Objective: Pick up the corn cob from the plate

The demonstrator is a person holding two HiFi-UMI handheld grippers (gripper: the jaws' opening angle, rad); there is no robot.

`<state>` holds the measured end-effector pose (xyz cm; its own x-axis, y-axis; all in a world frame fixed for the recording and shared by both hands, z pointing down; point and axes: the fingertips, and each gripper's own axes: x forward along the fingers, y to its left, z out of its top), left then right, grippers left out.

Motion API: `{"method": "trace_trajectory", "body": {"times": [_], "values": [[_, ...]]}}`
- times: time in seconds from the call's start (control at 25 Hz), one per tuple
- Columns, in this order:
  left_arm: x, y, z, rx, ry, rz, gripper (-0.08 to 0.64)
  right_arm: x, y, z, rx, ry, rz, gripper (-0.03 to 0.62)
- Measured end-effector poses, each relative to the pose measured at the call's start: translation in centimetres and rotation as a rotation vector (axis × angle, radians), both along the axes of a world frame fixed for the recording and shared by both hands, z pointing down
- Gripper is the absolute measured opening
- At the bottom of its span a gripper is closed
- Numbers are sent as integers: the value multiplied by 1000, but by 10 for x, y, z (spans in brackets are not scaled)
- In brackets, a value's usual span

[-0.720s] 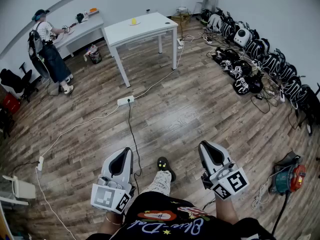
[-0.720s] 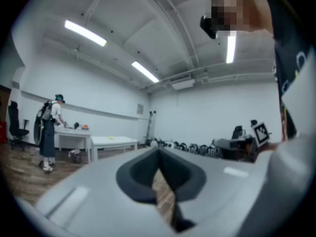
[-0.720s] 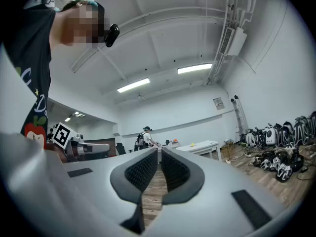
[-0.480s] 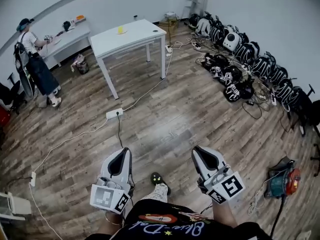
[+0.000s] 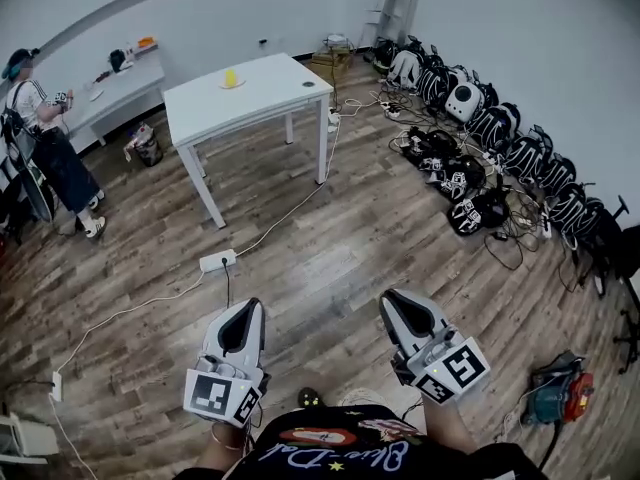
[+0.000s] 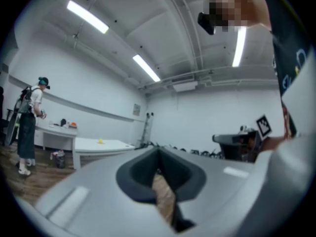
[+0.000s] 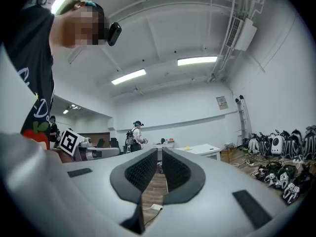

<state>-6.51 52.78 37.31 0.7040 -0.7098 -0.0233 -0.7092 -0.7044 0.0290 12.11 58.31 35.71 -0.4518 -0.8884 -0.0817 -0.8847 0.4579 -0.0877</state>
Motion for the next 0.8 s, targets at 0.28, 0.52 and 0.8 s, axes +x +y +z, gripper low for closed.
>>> {"method": "trace_trajectory", "body": {"times": [0.28, 0.52, 0.8], "values": [[16, -101, 24, -56, -14, -23, -12, 13, -121, 36, -101, -19, -52, 17], [31, -238, 16, -35, -54, -141, -12, 37, -283, 19, -16, 2, -183, 17], [88, -363, -16, 37, -15, -222, -12, 58, -427, -3, 41, 11, -382, 15]]}}
